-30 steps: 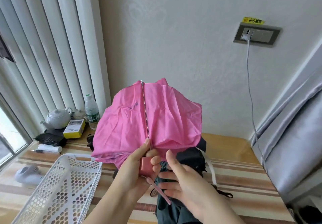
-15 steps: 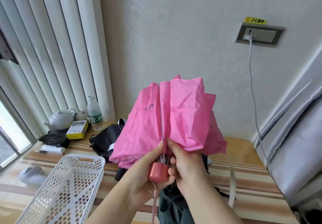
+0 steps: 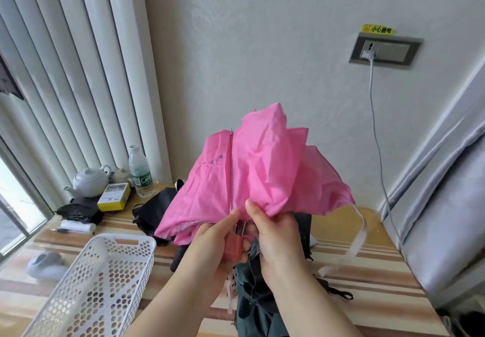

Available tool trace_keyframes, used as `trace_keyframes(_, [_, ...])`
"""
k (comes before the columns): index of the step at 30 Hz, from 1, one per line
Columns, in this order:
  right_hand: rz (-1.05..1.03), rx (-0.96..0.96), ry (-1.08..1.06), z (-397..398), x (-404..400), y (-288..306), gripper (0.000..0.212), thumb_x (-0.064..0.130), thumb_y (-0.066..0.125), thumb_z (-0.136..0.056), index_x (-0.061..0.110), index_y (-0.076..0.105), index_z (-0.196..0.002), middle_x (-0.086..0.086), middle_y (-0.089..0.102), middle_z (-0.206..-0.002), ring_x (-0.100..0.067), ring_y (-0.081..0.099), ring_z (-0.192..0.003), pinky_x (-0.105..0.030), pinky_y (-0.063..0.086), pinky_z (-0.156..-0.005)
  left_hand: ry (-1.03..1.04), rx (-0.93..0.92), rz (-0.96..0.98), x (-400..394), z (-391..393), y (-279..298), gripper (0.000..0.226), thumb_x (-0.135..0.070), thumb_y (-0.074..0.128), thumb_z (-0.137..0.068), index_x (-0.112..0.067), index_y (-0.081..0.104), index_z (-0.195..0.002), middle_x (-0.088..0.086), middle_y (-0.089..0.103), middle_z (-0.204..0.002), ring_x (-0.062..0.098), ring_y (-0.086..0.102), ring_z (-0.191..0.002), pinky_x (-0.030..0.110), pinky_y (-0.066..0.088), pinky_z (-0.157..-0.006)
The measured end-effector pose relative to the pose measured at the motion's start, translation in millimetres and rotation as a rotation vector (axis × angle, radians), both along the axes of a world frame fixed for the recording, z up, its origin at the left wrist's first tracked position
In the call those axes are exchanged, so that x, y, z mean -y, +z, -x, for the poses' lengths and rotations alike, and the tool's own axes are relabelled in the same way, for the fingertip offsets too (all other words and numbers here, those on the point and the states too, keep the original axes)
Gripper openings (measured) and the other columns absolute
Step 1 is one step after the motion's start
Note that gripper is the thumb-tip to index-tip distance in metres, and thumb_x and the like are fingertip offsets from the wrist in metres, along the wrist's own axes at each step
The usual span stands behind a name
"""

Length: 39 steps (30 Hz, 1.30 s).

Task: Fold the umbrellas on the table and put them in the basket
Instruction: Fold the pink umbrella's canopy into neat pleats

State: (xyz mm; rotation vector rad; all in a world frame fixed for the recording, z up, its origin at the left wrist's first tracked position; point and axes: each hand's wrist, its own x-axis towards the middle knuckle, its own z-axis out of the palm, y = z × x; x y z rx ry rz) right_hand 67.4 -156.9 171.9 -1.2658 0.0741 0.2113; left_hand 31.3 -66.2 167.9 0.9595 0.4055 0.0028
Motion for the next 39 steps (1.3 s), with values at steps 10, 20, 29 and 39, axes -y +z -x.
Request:
trace_keyframes(10, [0.394,0.064,0.354,32.8,38.1,19.7,0.019,0.044,0.061,-0.086,0.027,0.07,-0.089,0.011,0.075,-0.081,-0.002,0.069,-0.077,-0.02,0.052,-0.069,0.009,0.059,0.06,-3.5,-8.4,0.6,0.03,-0.029,0.062,-0.076,0.001,0.06,-0.078,0.009,0.053,-0.055,0.016,0.047,-0.04,0.023,0.042,-0.038])
trace_keyframes(20, [0.962,0.926,-0.226,-6.0,79.1,63.7,0.053,0.034,0.063,-0.083,0.035,0.048,-0.133,0.012,0.039,-0.109,0.006,0.05,-0.093,0.001,0.038,-0.077,-0.005,0.087,-0.069,-8.3,-2.0,0.3,0.03,-0.029,0.062,-0.078,0.001,0.056,-0.075,0.01,0.041,-0.064,0.017,0.044,-0.046,0.031,0.034,-0.049])
trace_keyframes(29, [1.125,0.87,-0.238,-33.0,65.4,62.0,0.028,0.0,0.066,-0.082,0.022,0.061,-0.099,0.009,0.044,-0.094,0.003,0.05,-0.068,-0.009,0.038,-0.058,-0.146,0.116,0.107,-14.1,5.8,11.7,0.021,-0.021,0.062,-0.077,-0.003,0.062,-0.087,0.006,0.056,-0.065,0.016,0.049,-0.049,0.034,0.041,-0.059])
trace_keyframes(39, [0.374,0.555,-0.298,-13.3,62.0,49.6,0.022,0.01,0.046,-0.099,0.032,0.045,-0.101,-0.005,0.069,-0.093,-0.017,0.072,-0.075,-0.026,0.057,-0.066,0.1,0.205,0.013,-13.6,3.2,14.0,0.01,-0.018,0.062,-0.076,-0.009,0.062,-0.07,0.005,0.05,-0.059,0.015,0.047,-0.047,0.022,0.037,-0.045])
